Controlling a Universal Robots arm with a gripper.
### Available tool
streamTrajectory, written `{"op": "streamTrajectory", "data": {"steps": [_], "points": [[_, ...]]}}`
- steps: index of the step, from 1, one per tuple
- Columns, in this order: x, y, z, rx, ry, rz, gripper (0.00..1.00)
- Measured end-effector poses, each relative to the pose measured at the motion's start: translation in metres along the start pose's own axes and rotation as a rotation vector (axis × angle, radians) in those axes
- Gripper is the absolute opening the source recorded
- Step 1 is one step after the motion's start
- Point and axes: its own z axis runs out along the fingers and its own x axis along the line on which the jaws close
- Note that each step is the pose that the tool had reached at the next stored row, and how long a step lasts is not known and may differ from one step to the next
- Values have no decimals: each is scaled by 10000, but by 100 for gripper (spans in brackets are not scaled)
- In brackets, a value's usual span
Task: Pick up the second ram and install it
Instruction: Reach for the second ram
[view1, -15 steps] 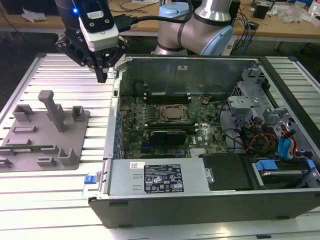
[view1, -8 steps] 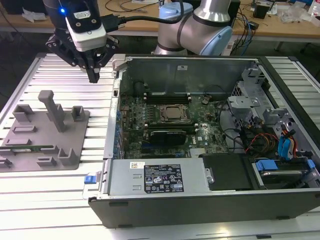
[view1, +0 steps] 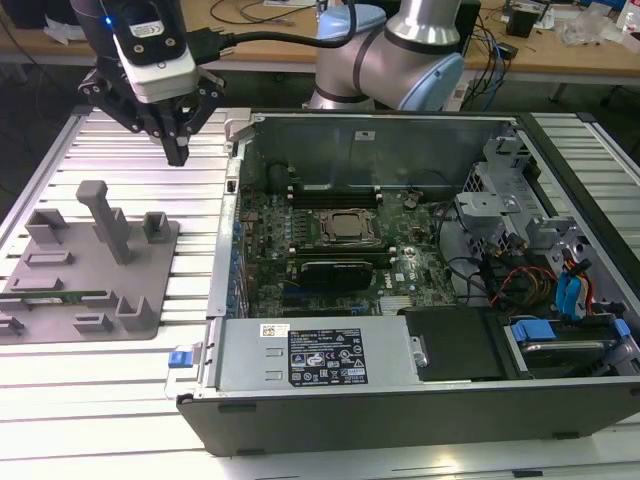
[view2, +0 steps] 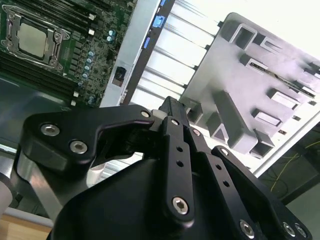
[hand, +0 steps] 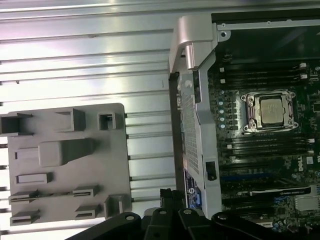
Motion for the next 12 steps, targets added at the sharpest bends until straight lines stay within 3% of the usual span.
{"op": "streamTrajectory", "data": {"steps": [9,12], "points": [[171,-13,0,0,0,-1,8],[268,-20,0,0,0,0,8]]}}
